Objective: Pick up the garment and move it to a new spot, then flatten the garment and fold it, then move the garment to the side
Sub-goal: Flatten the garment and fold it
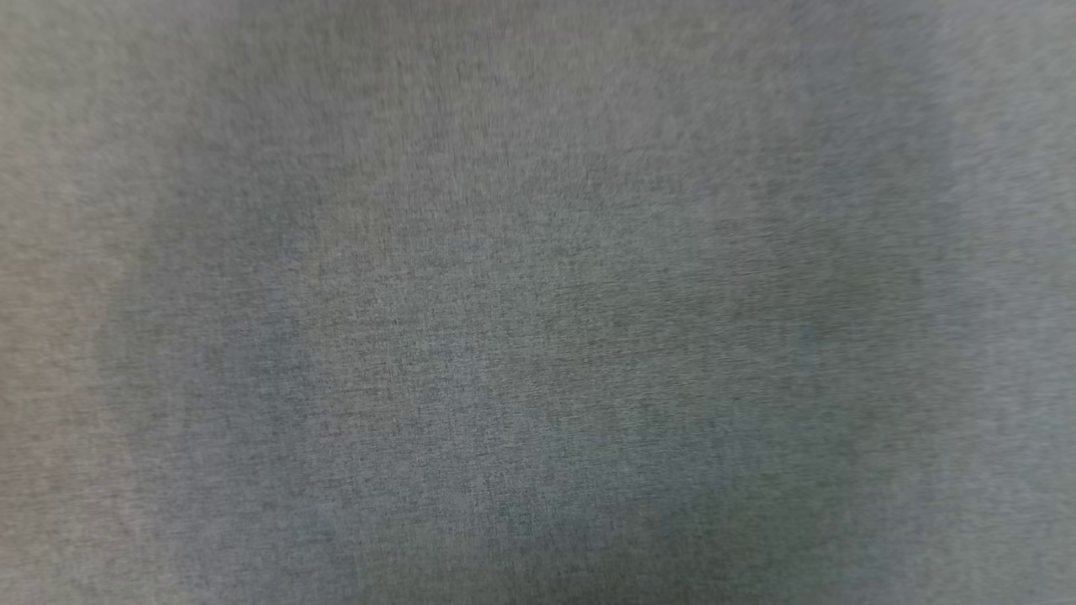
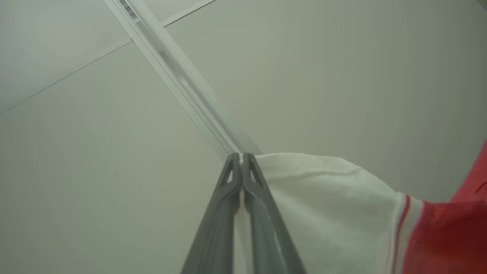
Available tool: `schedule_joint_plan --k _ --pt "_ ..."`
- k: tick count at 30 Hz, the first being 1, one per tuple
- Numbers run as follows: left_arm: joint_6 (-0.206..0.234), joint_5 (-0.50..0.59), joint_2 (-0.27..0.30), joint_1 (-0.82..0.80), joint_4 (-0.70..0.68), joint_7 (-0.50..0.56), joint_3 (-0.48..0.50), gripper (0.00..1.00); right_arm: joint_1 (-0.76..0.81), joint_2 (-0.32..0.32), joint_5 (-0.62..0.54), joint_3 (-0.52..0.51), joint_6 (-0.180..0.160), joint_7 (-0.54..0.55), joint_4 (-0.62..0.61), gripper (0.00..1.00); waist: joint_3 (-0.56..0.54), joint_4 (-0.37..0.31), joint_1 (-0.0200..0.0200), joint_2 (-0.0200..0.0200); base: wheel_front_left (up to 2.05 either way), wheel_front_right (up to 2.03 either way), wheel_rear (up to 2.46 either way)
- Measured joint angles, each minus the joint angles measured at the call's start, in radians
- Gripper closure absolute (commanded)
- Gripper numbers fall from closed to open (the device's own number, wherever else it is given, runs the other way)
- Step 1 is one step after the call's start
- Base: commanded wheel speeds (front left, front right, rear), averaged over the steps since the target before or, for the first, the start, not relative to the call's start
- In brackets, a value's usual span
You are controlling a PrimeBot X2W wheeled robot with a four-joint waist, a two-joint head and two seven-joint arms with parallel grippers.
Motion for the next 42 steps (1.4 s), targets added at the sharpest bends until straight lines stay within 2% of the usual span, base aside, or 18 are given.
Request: schedule_joint_plan --k 3,7,12,17,18,21,26,29,34,38,42 --pt "-0.006 -0.009 0.001 0.026 -0.096 0.000 0.039 1.00 -0.009 -0.013 -0.013 0.012 0.000 -0.008 0.016 1.00 0.077 0.009 0.0001 0.0000 0.00 0.00 0.00" --pt "-0.019 -0.012 0.007 0.163 -0.240 0.000 0.070 1.00 0.037 -0.013 -0.007 0.023 0.000 -0.011 -0.005 1.00 0.147 0.035 0.0001 0.0000 0.00 0.00 0.00" --pt "-0.036 -0.017 0.012 0.353 -0.404 0.000 0.096 1.00 0.186 -0.022 0.026 0.035 0.000 -0.011 -0.047 1.00 0.146 0.075 0.0001 0.0000 0.00 0.00 0.00" --pt "-0.041 -0.046 0.042 0.589 -0.568 0.000 0.140 1.00 0.344 -0.060 0.069 0.040 0.000 -0.012 -0.126 1.00 0.081 0.085 0.0001 0.0000 0.00 0.00 0.00" --pt "-0.040 -0.067 0.058 0.695 -0.635 0.000 0.183 1.00 0.422 -0.083 0.086 0.029 0.000 -0.012 -0.165 1.00 0.048 0.087 0.0001 0.0000 0.00 0.00 0.00" --pt "-0.036 -0.097 0.083 0.848 -0.735 0.000 0.253 1.00 0.545 -0.112 0.098 0.004 0.000 -0.012 -0.224 1.00 -0.003 0.087 0.0000 0.0000 0.00 0.00 0.00" --pt "-0.017 -0.144 0.094 1.168 -0.858 0.000 0.336 1.00 0.769 -0.134 0.116 -0.044 0.000 -0.012 -0.299 1.00 -0.092 0.080 0.0001 0.0000 0.00 0.00 0.00" --pt "-0.010 -0.181 0.083 1.360 -0.912 0.000 0.370 1.00 0.891 -0.136 0.121 -0.057 0.000 -0.012 -0.331 1.00 -0.146 0.074 0.0001 0.0000 0.00 0.00 0.00" --pt "-0.003 -0.217 0.034 1.623 -0.977 0.000 0.404 1.00 1.064 -0.137 0.133 -0.092 0.000 -0.012 -0.375 1.00 -0.235 0.068 0.0000 0.0000 0.00 0.00 0.00" --pt "-0.005 -0.263 -0.027 1.777 -0.980 0.000 0.433 1.00 1.197 -0.125 0.130 -0.111 0.000 -0.012 -0.404 1.00 -0.302 0.070 0.0000 0.0000 0.00 0.00 0.00" --pt "-0.026 -0.269 -0.033 1.890 -0.955 0.000 0.425 1.00 1.309 -0.114 0.117 -0.119 0.000 -0.014 -0.431 1.00 -0.362 0.076 0.0000 0.0000 0.00 0.00 0.00"
